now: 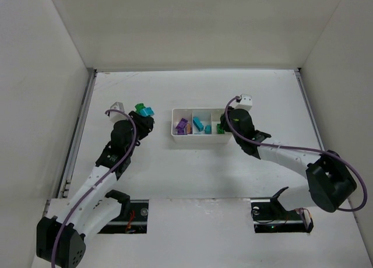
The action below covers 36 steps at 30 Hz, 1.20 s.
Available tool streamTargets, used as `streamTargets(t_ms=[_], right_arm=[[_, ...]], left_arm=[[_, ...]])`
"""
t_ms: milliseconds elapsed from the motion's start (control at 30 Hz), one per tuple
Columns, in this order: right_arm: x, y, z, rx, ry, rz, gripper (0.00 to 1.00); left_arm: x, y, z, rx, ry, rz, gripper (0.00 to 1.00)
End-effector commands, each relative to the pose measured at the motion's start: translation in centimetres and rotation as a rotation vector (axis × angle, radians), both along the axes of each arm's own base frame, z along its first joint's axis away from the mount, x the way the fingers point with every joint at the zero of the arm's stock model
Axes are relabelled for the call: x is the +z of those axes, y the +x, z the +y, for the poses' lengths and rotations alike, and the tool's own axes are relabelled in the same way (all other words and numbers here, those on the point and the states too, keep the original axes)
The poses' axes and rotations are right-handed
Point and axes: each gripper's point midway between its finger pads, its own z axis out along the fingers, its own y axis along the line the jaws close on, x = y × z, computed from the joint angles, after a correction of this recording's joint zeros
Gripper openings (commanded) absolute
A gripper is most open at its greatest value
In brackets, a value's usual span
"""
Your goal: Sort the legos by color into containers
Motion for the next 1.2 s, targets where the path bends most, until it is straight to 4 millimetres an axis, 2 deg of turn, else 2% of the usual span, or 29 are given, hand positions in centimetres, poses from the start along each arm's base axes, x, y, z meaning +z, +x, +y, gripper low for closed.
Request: streamTargets(t_ms=[0,233,467,500,633,667,733,800,900,967,1000,1067,1167], right_arm=[[2.0,0.9,1.0,0.009,0.03,-0.065,0.31],[2.7,1.2,1.1,0.008,0.034,-0.082,0.31],[2.7,1.1,1.8,0.021,0.028,-0.081,0.33],[2.6,1.1,1.8,0.021,0.026,-0.08,0.36],[2.1,1.1,1.9,0.022,0.016,-0.07,0.59],[2.5,1.0,1.8,0.022,0.022,-0.077,0.63],[3.3,0.6,1.9,0.026,0.038,-0.092,0.68],[4.3,0.2,2.0,0.037,0.052,-0.114,0.69],[6.5,-1.7,3.0,0.103,0.091,-0.144,0.58],[8.2,-3.6,4.6,0.198,0.139,-0.173,0.45],[8.9,-4.8,5.6,0.264,0.159,-0.185,0.41],[10.4,-7.4,7.7,0.429,0.176,-0.216,0.39],[11.6,-10.7,10.0,0.609,0.177,-0.253,0.45]], left_arm=[[2.1,-0.1,-0.9,-0.03,-0.02,-0.059,0.2],[3.6,-1.7,-3.4,-0.127,-0.037,-0.097,0.21],[4.0,-3.3,-6.8,-0.277,-0.047,-0.106,0.21],[4.0,-3.6,-7.3,-0.3,-0.051,-0.107,0.21],[4.1,-4.8,-8.8,-0.385,-0.065,-0.111,0.21],[3.9,-5.0,-9.1,-0.4,-0.068,-0.108,0.21],[3.5,-5.4,-9.5,-0.418,-0.076,-0.1,0.21],[3.2,-5.8,-9.9,-0.445,-0.078,-0.09,0.21],[3.0,-6.3,-10.8,-0.485,-0.087,-0.091,0.21],[3.1,-6.9,-11.8,-0.547,-0.094,-0.078,0.22],[3.1,-7.3,-12.3,-0.585,-0.104,-0.068,0.22],[2.9,-8.2,-13.4,-0.655,-0.134,-0.035,0.22],[1.9,-9.5,-14.7,-0.746,-0.19,0.075,0.2]])
